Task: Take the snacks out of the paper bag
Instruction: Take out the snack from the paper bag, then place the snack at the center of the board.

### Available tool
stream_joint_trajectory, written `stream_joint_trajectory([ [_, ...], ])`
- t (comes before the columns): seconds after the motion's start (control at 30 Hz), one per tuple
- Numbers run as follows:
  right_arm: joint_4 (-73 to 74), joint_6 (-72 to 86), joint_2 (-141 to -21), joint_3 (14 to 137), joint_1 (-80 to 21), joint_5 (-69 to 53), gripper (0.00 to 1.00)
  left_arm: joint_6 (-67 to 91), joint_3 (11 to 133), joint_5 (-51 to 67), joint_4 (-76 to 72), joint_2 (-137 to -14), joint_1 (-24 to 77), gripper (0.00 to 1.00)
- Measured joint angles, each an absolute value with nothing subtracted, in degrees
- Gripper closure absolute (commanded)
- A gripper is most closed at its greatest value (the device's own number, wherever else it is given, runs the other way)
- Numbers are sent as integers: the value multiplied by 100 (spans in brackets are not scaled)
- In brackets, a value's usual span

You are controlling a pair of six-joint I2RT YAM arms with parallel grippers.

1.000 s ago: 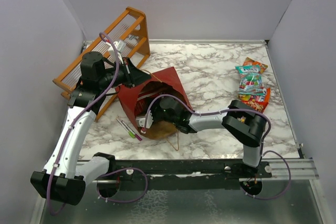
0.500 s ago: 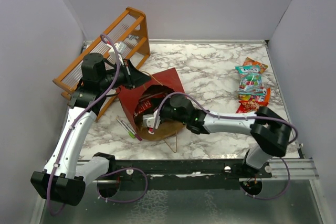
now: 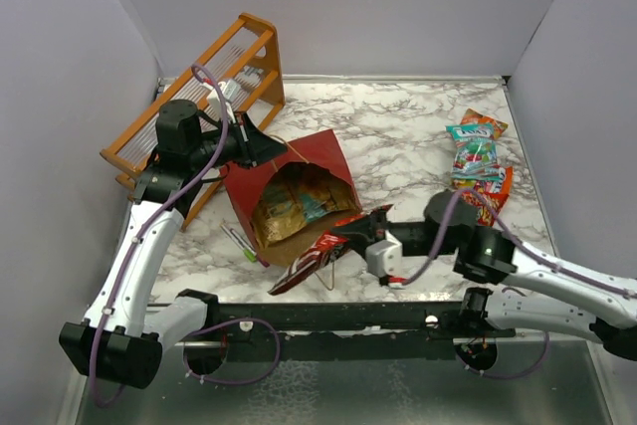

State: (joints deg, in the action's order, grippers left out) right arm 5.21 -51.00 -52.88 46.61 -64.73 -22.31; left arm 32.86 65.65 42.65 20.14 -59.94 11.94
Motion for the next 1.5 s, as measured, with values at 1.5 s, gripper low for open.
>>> stream_joint_trajectory([
  [1.5,-1046,-3583,-10272,6740,-2112,3013,99,3288,6565,4265,2005,-6023,1194,100],
])
